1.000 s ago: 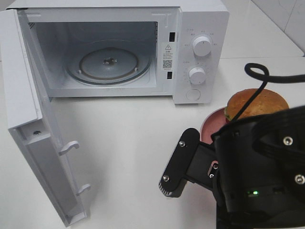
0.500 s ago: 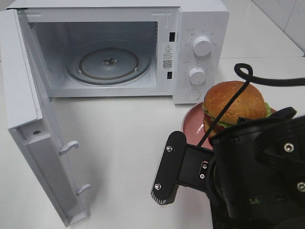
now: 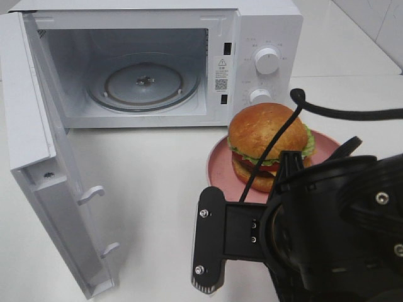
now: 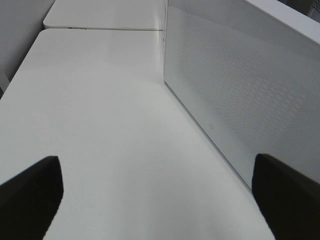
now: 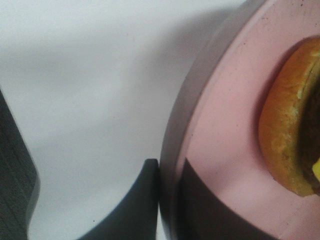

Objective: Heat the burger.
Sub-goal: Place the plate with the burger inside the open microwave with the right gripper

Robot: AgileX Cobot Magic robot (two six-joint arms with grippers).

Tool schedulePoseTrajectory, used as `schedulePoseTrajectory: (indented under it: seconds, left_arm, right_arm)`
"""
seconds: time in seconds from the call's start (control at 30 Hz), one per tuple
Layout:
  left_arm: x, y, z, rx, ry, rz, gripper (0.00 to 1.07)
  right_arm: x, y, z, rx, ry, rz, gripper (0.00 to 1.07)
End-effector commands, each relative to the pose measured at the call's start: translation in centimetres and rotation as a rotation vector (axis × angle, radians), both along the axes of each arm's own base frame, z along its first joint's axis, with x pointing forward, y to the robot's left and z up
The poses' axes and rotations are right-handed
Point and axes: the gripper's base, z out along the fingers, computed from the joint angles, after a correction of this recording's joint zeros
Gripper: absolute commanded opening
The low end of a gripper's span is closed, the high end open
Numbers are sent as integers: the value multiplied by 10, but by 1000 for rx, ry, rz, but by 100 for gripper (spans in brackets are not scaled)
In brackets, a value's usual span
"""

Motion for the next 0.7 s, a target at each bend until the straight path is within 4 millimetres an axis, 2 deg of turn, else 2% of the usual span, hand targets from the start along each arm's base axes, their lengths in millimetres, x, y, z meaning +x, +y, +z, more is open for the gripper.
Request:
schedulePoseTrajectory:
  seconds: [0.03,0.4,0.47,0.7]
  left_arm:
    - [-2,0,0,-8,-25,0,98]
    - [-2,0,0,-8,-25,0,98]
    - [-2,0,0,-8,-25,0,98]
    - [-2,0,0,-8,-25,0,98]
  right_arm:
    - [3,4,5,-35,-28,155,0]
    - [9,7,4,10,-11,220,0]
    - [19,2,4,-11,-2,246,0]
    - [32,-1,3,-26,16,361,0]
